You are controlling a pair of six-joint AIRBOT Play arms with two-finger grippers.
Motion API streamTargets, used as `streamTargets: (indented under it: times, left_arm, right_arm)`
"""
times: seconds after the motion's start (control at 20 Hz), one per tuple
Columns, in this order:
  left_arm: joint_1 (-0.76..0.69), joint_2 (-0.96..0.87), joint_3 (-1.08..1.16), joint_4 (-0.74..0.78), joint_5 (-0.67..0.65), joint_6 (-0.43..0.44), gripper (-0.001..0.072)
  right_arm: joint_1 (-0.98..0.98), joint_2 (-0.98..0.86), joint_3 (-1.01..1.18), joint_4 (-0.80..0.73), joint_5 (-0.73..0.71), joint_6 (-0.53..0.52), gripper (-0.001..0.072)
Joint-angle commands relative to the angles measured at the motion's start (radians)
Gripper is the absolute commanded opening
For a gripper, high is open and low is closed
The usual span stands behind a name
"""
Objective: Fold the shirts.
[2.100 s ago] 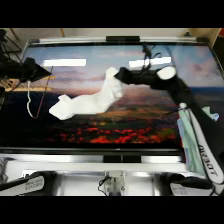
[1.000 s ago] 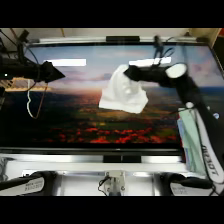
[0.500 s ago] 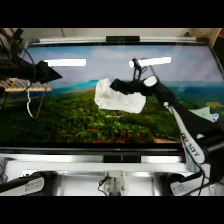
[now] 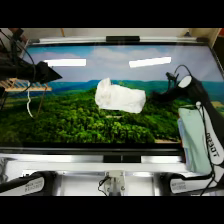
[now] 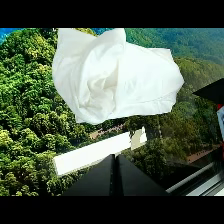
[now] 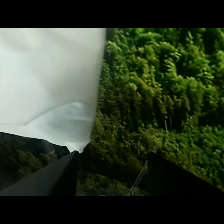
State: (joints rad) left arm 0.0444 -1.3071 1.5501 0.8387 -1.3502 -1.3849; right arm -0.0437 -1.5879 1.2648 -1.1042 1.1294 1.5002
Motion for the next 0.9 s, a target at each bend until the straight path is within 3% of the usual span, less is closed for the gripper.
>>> streamTargets:
  times: [0.0,0.2,0.25,0.5,0.85]
  left_arm:
    - [0.001,0.0,0.001,0.0,-0.001,0.0,0.0031]
    - [0.001,0.0,0.001,0.0,-0.001,0.0,0.0031]
    - [0.001,0.0,0.001,0.0,-0.001,0.0,0.0031]
    - [-0.001,0.0,0.001,0.0,0.007,-0.008,0.0031]
    - [-0.001,0.0,0.001,0.0,0.007,-0.008,0.0031]
  right_arm:
    - [-0.007,-0.034,-0.047,0.111,-0.085,-0.031,0.0548]
    - [-0.014,-0.044,-0.035,0.287,-0.119,-0.161,0.0549]
    - [-0.027,-0.043,-0.019,0.285,-0.093,-0.171,0.0673]
    - [-0.071,-0.062,0.008,0.285,-0.118,-0.15,0.0675]
    - [0.087,-0.174,0.008,0.419,-0.233,-0.177,0.0672]
